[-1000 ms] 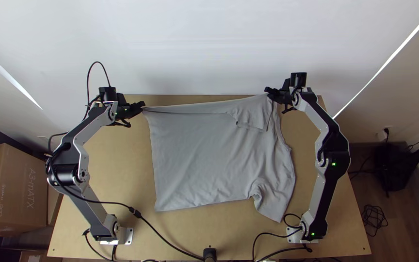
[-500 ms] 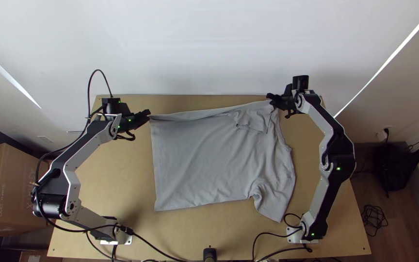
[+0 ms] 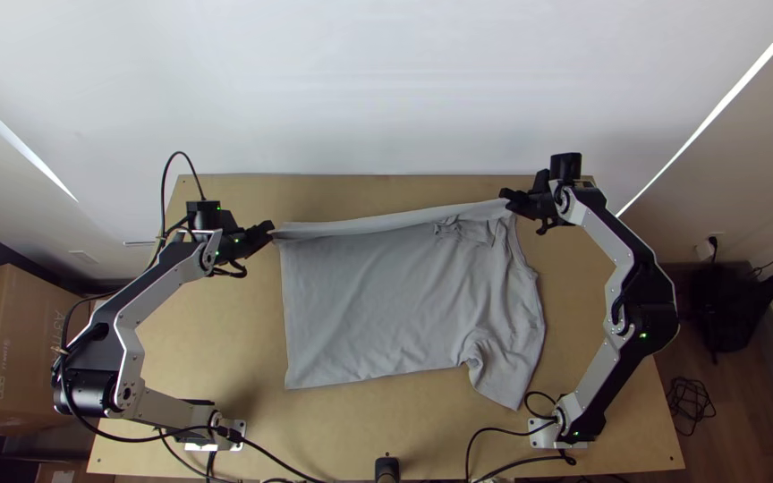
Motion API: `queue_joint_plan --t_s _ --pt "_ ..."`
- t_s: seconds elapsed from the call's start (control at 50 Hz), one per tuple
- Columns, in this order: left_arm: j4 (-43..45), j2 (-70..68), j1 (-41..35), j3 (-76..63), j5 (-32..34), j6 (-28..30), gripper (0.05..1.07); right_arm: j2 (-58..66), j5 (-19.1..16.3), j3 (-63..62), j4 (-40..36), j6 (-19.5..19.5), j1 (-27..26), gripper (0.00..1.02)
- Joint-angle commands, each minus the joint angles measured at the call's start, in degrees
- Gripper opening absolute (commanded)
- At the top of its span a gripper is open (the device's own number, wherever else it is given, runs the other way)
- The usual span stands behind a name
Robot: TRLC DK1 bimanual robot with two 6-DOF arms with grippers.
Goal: Fold the t-shirt
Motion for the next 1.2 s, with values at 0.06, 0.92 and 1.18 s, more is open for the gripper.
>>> queue_joint_plan --t_s 0.06,0.92,1.18 --pt "1.5 -3.2 0.9 -3.8 -0.1 -0.6 0.08 -4.5 0.8 -5.4 0.4 -1.4 -0.7 0.02" --pt "3.9 -7.2 -0.2 -13.6 -1.4 3.9 0.69 -17.1 1.2 -24.4 2.3 1.6 -4.6 0.51" --pt "1.1 -12.6 3.3 -11.8 -0.8 6.7 0.72 -30.2 -5.3 -25.6 -11.4 1.4 -10.9 0.60"
